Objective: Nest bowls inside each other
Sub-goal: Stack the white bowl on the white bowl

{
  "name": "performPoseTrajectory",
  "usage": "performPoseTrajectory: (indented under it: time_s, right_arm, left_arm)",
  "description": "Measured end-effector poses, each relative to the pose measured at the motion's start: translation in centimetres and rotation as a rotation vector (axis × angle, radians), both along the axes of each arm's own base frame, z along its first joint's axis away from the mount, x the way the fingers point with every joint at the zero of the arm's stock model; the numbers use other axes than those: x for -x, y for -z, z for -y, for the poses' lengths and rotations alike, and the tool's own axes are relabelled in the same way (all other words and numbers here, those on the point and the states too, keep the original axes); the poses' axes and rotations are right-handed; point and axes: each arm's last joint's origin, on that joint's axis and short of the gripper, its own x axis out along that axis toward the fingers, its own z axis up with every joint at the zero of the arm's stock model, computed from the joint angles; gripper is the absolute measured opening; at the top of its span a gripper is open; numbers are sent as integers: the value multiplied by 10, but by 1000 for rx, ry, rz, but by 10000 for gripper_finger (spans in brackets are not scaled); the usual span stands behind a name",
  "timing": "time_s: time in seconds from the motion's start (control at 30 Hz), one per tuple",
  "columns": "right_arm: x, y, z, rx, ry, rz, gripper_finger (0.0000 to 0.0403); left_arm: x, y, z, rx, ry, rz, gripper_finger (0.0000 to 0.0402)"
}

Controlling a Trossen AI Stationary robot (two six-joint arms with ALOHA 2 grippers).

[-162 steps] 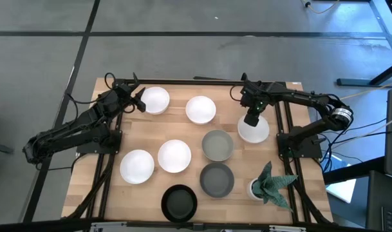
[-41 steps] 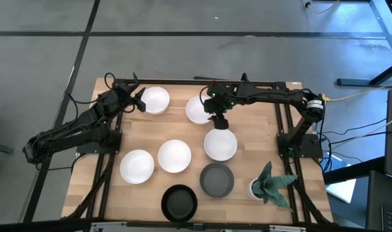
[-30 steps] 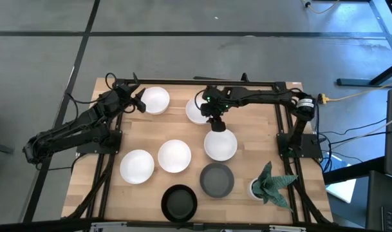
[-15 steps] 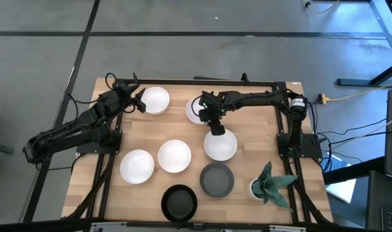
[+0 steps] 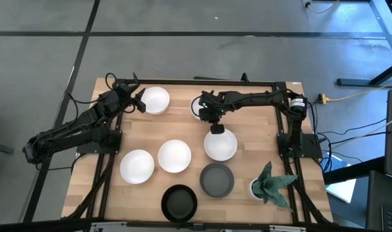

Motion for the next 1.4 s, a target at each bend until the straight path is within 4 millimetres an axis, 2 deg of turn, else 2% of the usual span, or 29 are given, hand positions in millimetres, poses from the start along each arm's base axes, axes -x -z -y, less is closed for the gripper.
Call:
performPoseTrajectory:
  time_s: [0.13,0.4,0.63,0.97,1.1,1.23,1.4]
  right_arm:
    - [-2,-13,2,11,10,-36,7]
    - [-9,-64,0,-11,15,-50,5]
    - [-4,-90,-22,-216,-50,-89,7]
    - [12,-125,-47,-204,-66,-11,6]
    - [17,-126,-57,-221,-76,-23,5]
    - [30,-114,-67,-234,-68,-39,5]
    - [57,-109,-73,-270,4,23,5]
  left_arm:
    - [0,0,0,0,0,0,151]
    - [0,0,0,0,0,0,151]
    - [0,0,0,3,0,-3,151]
    - [0,1,0,6,0,-3,151]
    - [0,1,0,6,0,-3,151]
    - [0,1,0,7,0,-4,151]
    - [0,1,0,7,0,-4,151]
